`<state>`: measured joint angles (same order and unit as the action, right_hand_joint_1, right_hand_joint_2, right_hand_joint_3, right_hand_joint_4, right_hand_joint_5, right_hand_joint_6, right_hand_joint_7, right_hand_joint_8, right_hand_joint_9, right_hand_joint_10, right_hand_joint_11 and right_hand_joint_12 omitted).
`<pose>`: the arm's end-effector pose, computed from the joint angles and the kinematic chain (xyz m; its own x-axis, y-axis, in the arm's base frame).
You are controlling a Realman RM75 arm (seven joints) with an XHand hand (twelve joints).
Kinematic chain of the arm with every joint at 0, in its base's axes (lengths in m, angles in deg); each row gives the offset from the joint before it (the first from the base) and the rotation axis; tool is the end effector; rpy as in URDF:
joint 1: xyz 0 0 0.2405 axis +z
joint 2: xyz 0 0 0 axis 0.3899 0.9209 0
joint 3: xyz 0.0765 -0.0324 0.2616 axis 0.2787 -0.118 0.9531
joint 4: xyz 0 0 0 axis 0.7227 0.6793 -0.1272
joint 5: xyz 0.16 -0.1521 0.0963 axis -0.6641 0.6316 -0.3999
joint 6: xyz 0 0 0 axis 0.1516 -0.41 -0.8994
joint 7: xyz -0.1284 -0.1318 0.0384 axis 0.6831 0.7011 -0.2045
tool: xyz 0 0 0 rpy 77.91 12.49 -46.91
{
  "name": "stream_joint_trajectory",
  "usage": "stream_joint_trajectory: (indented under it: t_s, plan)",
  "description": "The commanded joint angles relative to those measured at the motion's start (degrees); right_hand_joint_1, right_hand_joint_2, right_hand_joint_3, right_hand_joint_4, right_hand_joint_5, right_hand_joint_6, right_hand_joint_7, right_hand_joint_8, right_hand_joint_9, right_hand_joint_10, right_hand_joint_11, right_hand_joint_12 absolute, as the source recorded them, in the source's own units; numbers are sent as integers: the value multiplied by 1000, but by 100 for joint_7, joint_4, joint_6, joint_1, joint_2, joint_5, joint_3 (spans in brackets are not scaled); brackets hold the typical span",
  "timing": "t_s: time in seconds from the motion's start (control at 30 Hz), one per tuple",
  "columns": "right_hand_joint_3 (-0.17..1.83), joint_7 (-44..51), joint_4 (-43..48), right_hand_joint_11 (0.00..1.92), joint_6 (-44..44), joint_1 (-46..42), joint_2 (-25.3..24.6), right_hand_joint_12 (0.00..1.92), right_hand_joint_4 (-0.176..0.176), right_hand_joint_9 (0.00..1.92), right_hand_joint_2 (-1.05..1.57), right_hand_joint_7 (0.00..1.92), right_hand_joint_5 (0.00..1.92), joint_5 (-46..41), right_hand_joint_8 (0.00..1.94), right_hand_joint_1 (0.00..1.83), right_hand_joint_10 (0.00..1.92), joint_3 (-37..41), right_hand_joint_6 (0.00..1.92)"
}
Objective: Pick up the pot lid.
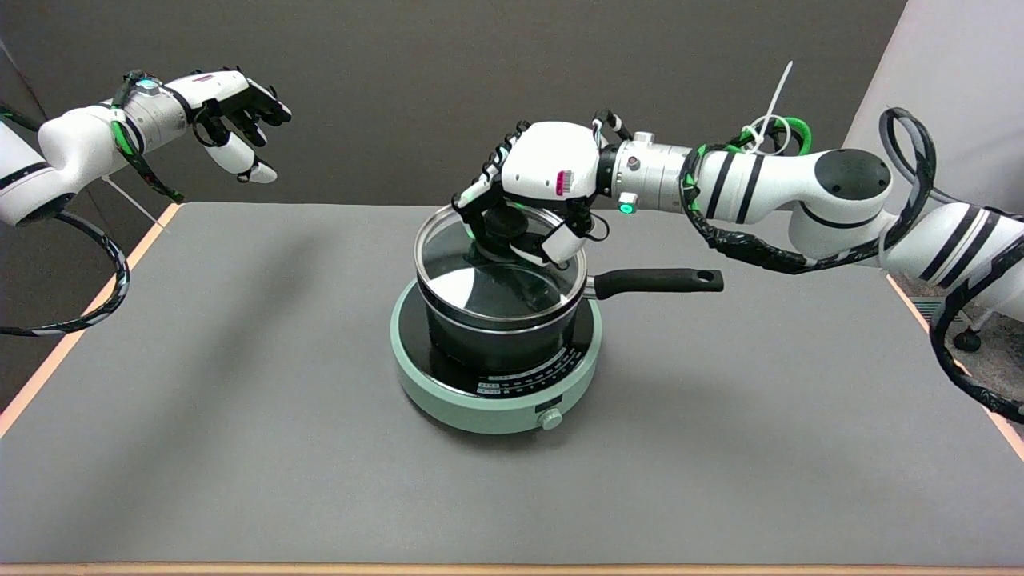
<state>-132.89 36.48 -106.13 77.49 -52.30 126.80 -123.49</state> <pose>-0.1126 -0.4765 0.2299 0.9689 0.0707 -0.2371 0.2165 -0.7061 0.6741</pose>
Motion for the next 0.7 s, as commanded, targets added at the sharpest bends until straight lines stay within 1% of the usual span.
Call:
stream_joint_trajectory:
  t_s: [0.03,0.53,0.7]
  plan:
    - [590,-481,-34,687,3,204,46,1271,176,802,885,861,638,-25,1357,1353,1647,54,1261]
    - [589,-489,-205,697,24,279,169,1285,176,813,883,864,648,-52,1351,1354,1663,70,1262]
    - [614,-489,-250,694,24,286,254,1279,176,809,864,877,648,-303,1343,1358,1665,138,1264]
